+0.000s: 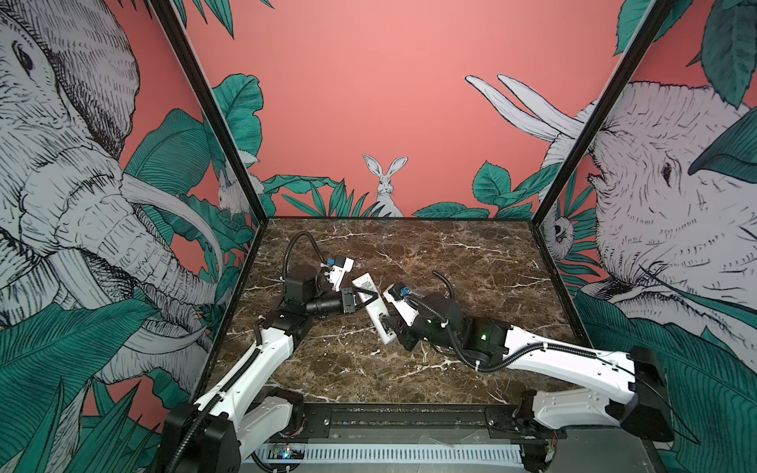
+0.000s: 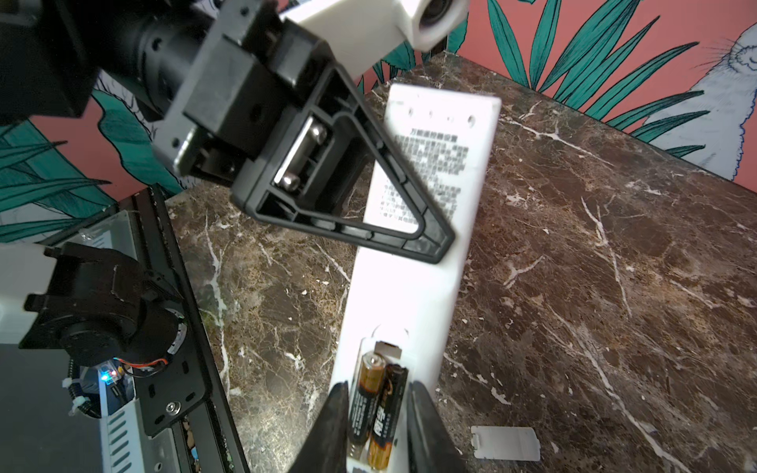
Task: Load the batteries into the remote control
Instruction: 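Lower the battery into the remote's compartment beside the first battery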
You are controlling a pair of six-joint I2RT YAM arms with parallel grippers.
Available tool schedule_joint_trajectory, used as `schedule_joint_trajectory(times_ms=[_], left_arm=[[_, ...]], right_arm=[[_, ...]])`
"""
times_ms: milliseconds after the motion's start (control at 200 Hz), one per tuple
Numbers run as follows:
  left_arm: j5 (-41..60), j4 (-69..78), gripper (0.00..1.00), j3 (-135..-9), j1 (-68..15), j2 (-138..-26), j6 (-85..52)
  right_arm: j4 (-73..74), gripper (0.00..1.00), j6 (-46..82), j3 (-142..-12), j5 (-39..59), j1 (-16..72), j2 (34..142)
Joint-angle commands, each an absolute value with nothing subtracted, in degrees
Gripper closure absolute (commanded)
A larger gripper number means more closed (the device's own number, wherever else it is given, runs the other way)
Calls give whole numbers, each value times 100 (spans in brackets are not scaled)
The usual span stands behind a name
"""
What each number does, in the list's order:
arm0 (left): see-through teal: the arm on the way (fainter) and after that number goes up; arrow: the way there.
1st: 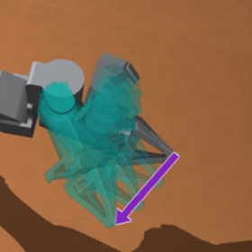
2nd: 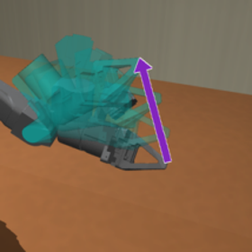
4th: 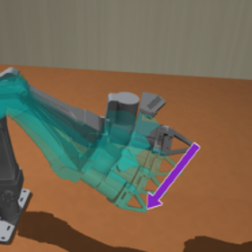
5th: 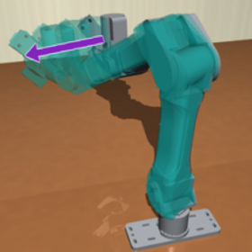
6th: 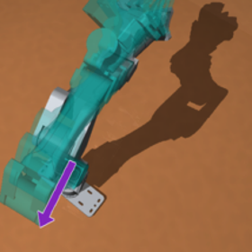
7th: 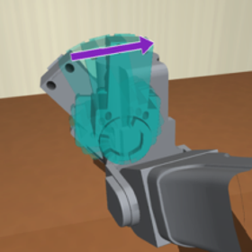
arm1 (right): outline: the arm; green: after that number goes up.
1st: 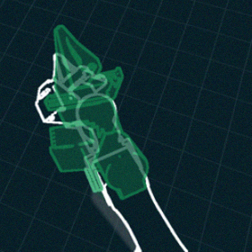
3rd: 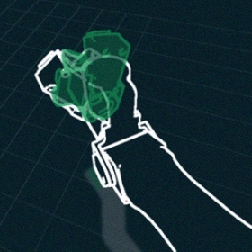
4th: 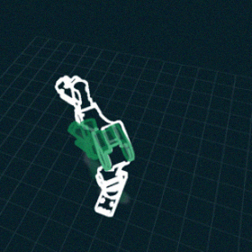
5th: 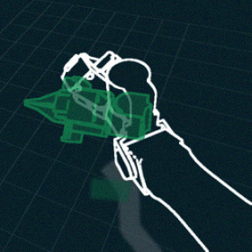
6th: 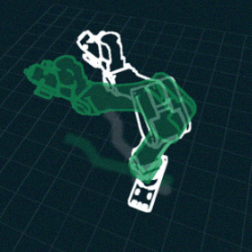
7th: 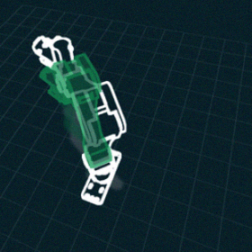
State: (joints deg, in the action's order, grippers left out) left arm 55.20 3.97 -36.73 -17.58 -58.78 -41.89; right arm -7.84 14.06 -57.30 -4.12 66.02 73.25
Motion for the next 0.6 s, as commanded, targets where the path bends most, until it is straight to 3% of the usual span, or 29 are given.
schedule_joint_trajectory(times_ms=[0, 595], left_arm=[[5536, 404, 100, -3806, -1711, -5713, -4082], [5579, 380, 100, -3700, -1598, -5659, -4025]], right_arm=[[-895, 77, 1450, -5922, -505, 6645, 7385], [-879, 80, 1454, -6246, -411, 6645, 7851]])
